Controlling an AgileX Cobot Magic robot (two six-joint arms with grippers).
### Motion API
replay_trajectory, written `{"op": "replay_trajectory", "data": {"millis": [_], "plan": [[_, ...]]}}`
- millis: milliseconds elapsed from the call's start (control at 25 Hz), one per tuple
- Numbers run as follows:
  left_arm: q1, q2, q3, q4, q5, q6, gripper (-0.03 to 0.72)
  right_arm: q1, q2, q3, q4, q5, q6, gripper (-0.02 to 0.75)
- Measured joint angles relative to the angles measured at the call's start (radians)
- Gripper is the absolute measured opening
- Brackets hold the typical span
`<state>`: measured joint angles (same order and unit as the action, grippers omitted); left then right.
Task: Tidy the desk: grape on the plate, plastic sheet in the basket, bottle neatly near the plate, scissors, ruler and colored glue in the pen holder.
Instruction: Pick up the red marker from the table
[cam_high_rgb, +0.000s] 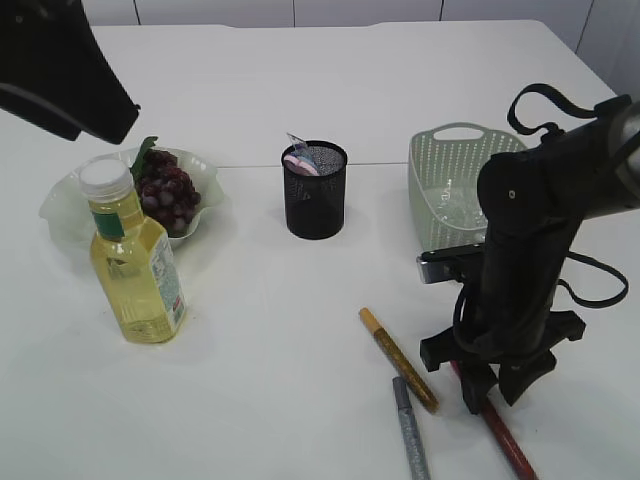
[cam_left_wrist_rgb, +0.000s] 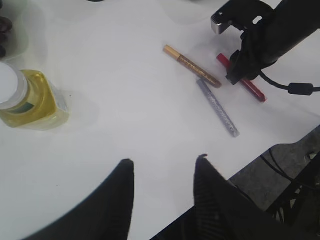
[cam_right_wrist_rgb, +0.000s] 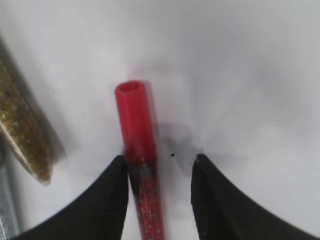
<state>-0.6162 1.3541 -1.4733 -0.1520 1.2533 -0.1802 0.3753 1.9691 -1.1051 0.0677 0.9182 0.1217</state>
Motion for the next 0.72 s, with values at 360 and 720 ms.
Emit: {"op": "replay_trajectory", "data": {"millis": [360,720], "plan": [[0.000,0.000,0.000,-0.006,0.000,0.000,0.297,0.000,0.002,0.000,-0.002,-0.018,0.000,0.249],[0.000,0.000,0.000,-0.015,0.000,0.000,0.297,0.000,0.018,-0.007,-0.004,-0.014,0.002,0.246]]}}
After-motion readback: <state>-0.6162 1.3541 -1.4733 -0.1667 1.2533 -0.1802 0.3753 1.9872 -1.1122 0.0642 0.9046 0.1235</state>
